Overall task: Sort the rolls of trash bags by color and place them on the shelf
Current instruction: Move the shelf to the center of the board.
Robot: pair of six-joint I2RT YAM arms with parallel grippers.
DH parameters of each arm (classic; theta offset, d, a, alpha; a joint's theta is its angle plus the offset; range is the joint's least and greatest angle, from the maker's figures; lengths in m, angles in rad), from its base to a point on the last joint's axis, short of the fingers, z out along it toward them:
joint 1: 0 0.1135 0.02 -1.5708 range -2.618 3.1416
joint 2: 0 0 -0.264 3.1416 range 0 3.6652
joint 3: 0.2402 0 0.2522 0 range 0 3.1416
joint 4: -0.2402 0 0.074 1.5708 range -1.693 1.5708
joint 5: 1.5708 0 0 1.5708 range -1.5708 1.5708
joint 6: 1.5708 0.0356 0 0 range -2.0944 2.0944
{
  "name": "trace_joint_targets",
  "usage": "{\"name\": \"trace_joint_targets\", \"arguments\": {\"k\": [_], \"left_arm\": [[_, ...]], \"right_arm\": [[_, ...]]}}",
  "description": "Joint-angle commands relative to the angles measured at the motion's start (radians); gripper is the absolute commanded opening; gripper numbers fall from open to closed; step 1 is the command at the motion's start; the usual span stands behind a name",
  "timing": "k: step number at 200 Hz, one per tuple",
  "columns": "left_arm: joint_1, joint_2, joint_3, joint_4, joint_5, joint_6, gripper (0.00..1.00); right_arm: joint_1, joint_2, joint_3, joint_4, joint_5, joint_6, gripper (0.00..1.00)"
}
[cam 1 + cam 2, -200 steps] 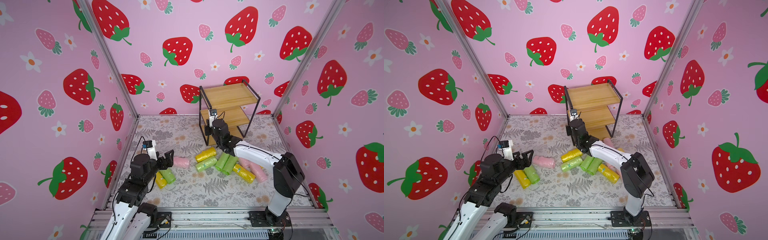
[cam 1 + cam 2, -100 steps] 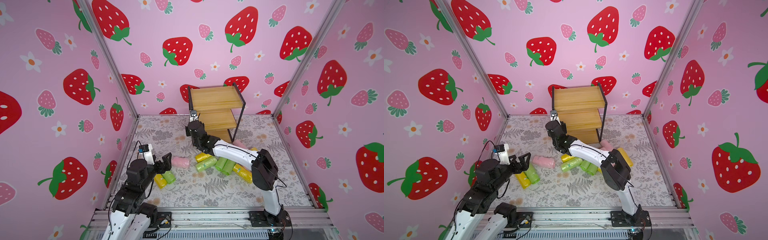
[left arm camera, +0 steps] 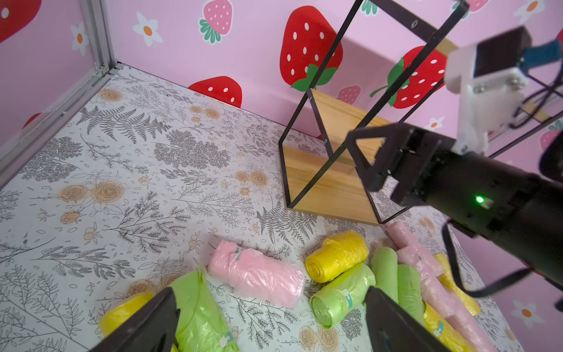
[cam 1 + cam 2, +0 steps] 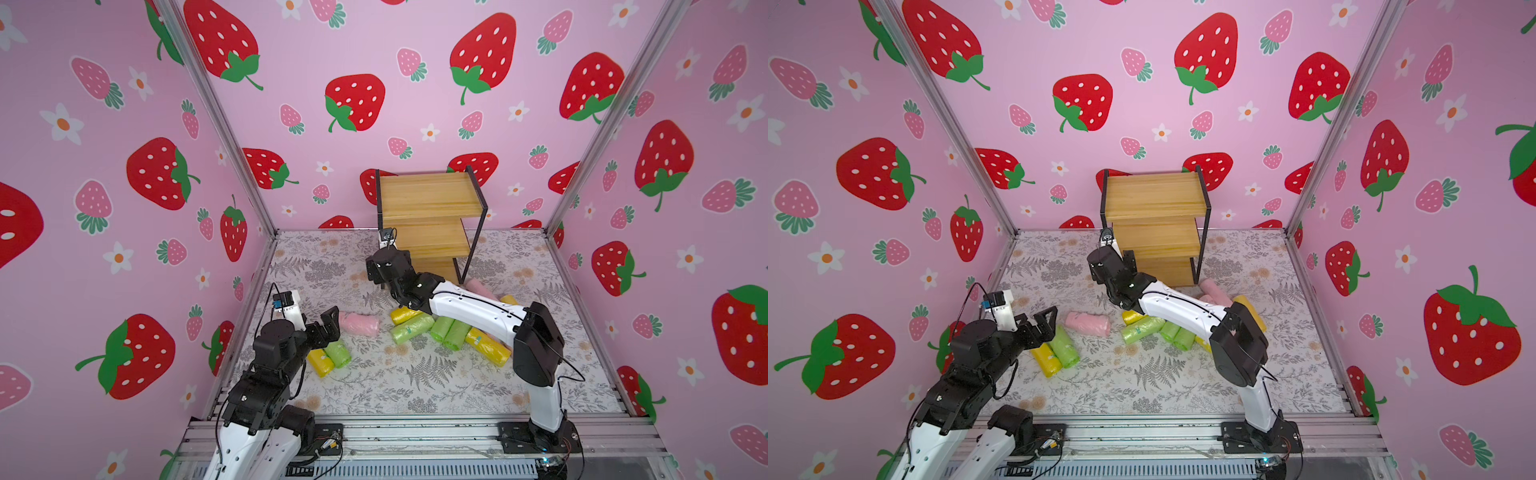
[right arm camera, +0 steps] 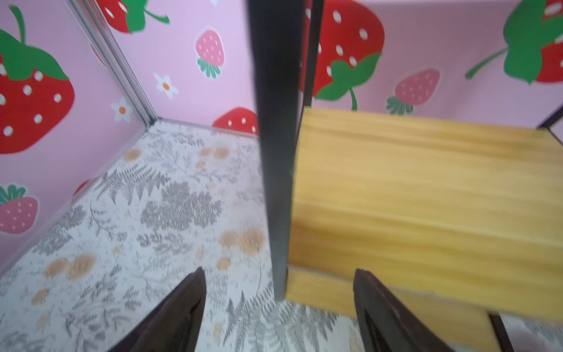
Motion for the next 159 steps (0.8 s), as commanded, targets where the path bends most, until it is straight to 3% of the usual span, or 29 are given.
{"name": "trace_joint_targets", "arguments": {"k": [1,47,68,83,104,131,159], "left_arm": [[-0.006,-0.006,0.042,-0.027,-0.042,-0.021,1.0],[-0.037,0.011,0.061,-0.087,-0.033,-0.043,1.0],[-0.039,0.033,0.06,-0.117,0.02,-0.053,1.0],[-0.042,0.062,0.054,-0.129,0.099,-0.064,1.0],[-0.073,0.113,0.061,-0.134,0.188,-0.063,1.0],[-0.136,0.154,0.076,-0.158,0.162,-0.051,1.0],[-0.175,0.142,0.074,-0.16,0.134,-0.048,1.0]], "right_arm": [[0.005,-0.119,-0.097,-0.14,-0.082,0.208,0.82],[0.005,-0.256,-0.206,-0.595,-0.199,0.51,0.85],[0.005,-0.293,-0.232,-0.745,-0.246,0.565,0.87],[0.005,-0.314,-0.279,-0.773,-0.296,0.578,0.87],[-0.013,-0.352,-0.37,-0.784,-0.311,0.697,0.85],[-0.096,-0.391,-0.5,-0.741,-0.361,0.823,0.81],[-0.164,-0.402,-0.553,-0.718,-0.371,0.83,0.76]]}}
